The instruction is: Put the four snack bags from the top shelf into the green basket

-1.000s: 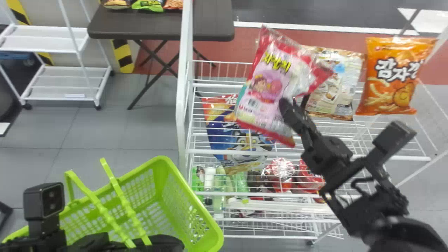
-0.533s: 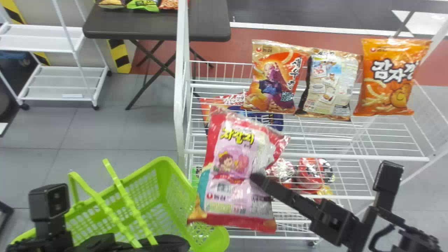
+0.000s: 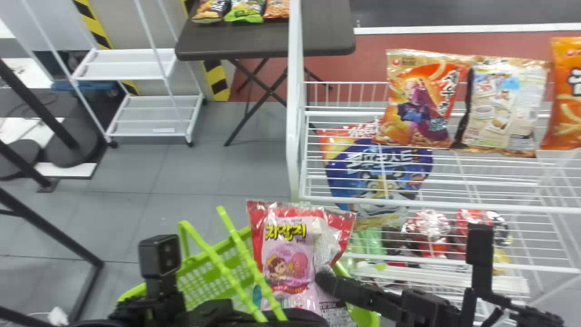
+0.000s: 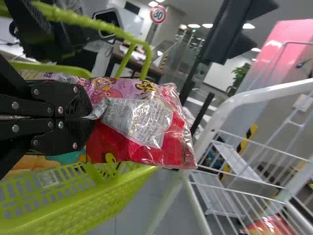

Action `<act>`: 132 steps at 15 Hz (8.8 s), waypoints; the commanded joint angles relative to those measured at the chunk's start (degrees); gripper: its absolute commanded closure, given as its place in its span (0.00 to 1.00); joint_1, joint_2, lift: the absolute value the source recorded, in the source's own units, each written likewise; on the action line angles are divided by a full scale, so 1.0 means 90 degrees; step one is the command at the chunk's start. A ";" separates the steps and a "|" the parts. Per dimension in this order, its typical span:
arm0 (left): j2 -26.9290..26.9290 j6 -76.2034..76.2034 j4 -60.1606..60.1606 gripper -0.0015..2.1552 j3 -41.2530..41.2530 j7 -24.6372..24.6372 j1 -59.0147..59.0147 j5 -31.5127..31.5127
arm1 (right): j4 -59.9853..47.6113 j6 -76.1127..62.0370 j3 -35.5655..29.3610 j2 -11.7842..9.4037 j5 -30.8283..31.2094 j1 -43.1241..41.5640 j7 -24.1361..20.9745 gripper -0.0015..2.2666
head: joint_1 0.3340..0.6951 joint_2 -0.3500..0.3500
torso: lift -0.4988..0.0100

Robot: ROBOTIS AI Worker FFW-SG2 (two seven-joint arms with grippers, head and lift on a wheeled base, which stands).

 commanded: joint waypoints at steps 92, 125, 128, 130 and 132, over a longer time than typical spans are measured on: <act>0.0130 0.0243 0.0251 1.00 -0.0204 -0.0063 -0.0282 0.0117 | 0.0377 0.0192 -0.1900 -0.0443 0.1083 -0.2402 -0.1841 0.01 | 1.00 0.27 | 0.98; 0.0062 0.0223 0.0319 1.00 -0.0155 -0.0063 -0.0262 0.0108 | -0.1381 0.0250 -0.1217 -0.0355 -0.0753 -0.0957 -0.1832 1.00 | 1.00 0.20 | 0.98; 0.0062 0.0223 0.0310 1.00 -0.0165 -0.0063 -0.0243 0.0108 | -0.1391 0.0953 -0.0348 -0.0345 -0.0744 -0.0888 -0.1871 1.00 | 1.00 0.44 | 0.98; 0.0062 0.0223 0.0300 1.00 -0.0165 -0.0063 -0.0214 0.0108 | -0.1313 0.0953 0.0062 -0.0345 -0.0704 -0.0898 -0.1900 1.00 | 1.00 0.55 | 0.98; 0.0062 0.0223 0.0290 1.00 -0.0185 -0.0063 -0.0204 0.0108 | -0.1020 0.1012 0.0453 -0.0355 -0.0617 -0.1006 -0.1939 1.00 | 1.00 0.67 | 0.98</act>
